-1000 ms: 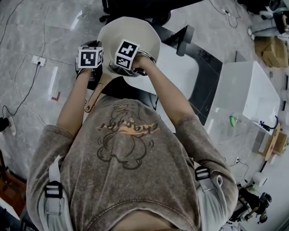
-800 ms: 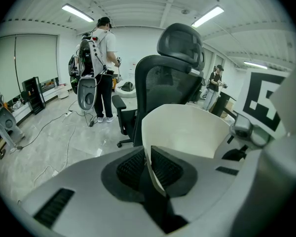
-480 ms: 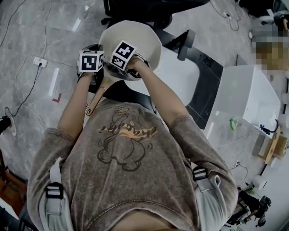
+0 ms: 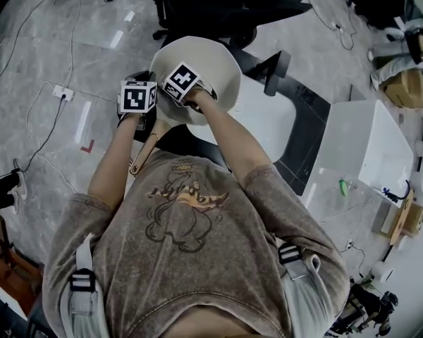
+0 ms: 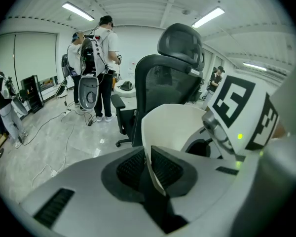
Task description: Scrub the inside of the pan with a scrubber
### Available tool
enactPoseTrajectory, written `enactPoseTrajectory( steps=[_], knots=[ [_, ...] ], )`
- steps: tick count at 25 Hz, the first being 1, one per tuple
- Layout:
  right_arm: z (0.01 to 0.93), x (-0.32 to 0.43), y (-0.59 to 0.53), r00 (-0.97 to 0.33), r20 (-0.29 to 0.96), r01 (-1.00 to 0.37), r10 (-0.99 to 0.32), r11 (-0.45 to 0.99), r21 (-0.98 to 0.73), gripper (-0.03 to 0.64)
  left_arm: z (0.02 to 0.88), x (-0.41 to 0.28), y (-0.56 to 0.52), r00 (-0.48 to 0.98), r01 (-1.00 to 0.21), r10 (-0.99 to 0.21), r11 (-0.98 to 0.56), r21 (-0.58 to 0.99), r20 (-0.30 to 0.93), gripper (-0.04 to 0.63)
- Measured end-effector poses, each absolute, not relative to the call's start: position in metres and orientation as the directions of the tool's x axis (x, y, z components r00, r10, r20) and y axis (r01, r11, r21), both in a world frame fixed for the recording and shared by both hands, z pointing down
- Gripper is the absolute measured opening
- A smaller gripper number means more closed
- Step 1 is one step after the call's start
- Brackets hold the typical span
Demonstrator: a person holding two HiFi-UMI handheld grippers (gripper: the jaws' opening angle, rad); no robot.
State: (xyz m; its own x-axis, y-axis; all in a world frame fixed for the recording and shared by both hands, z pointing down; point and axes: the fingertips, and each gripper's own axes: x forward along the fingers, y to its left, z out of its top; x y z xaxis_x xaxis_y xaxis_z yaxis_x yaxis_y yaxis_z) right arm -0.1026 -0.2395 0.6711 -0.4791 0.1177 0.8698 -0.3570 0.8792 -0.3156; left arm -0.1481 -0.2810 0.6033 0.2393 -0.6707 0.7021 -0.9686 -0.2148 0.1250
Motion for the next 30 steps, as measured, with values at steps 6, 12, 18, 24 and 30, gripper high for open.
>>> enactPoseTrajectory(
  steps=[6,12,18,24,30],
  knots=[
    [0.676,-0.096,-0.269,-0.472,0.881,-0.393,0.029,0.888,-0.239,0.091,0.604,-0.148,-0.28,0.25,-0.966,-0.664,-0.223,0.132,0.705,0.055],
    [0.676,-0.084,-0.297,-0.44,0.894,-0.428,-0.087,0.895,-0.124,0.091,0.604,-0.147,-0.279,0.257,-0.964,-0.662,-0.228,0.137,0.704,0.056],
    [0.678,-0.062,-0.32,-0.389,0.904,-0.454,-0.175,0.891,-0.023,0.089,0.605,-0.148,-0.279,0.261,-0.963,-0.66,-0.229,0.143,0.705,0.057],
    [0.68,-0.032,-0.331,-0.339,0.918,-0.492,-0.206,0.87,0.014,0.091,0.606,-0.148,-0.28,0.261,-0.963,-0.661,-0.23,0.141,0.704,0.055],
    [0.682,-0.01,-0.328,-0.242,0.948,-0.488,-0.205,0.871,0.064,0.09,0.612,-0.146,-0.277,0.257,-0.963,-0.641,-0.237,0.131,0.724,0.055]
  ],
)
